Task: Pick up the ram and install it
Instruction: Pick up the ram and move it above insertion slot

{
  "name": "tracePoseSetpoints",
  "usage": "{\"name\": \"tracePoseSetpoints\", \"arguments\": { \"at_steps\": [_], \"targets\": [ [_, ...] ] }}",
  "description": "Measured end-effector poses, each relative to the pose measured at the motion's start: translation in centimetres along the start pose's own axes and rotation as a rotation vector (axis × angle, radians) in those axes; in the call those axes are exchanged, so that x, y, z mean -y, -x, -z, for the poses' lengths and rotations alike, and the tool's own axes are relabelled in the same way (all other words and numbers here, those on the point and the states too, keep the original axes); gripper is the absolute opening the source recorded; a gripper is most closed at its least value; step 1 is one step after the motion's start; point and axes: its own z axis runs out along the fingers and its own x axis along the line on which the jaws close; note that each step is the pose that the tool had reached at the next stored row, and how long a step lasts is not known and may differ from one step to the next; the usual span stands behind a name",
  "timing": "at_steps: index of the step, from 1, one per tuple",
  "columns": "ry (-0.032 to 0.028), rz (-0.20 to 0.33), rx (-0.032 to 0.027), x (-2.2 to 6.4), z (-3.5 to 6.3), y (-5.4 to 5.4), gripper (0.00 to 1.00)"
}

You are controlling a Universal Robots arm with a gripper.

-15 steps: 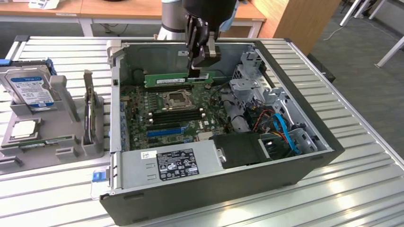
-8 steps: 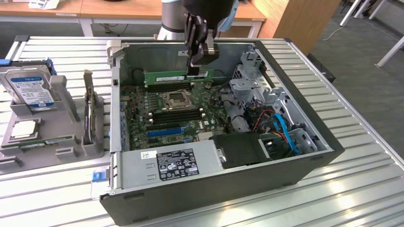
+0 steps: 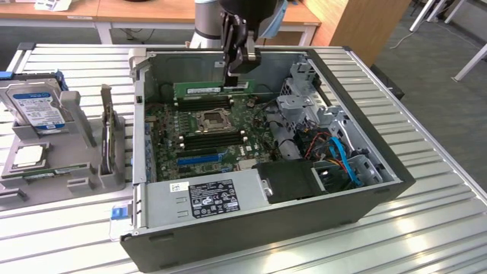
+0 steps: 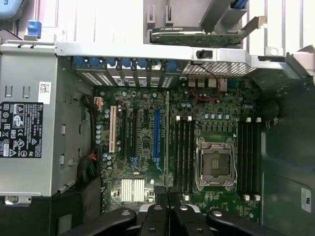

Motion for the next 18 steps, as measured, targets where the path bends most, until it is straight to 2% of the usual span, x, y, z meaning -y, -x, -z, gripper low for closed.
{"name": "tracePoseSetpoints", "arguments": {
  "at_steps": [18],
  "targets": [
    [-0.0001,0.0,0.0,0.03,-0.32,4.0,0.11]
  ]
}}
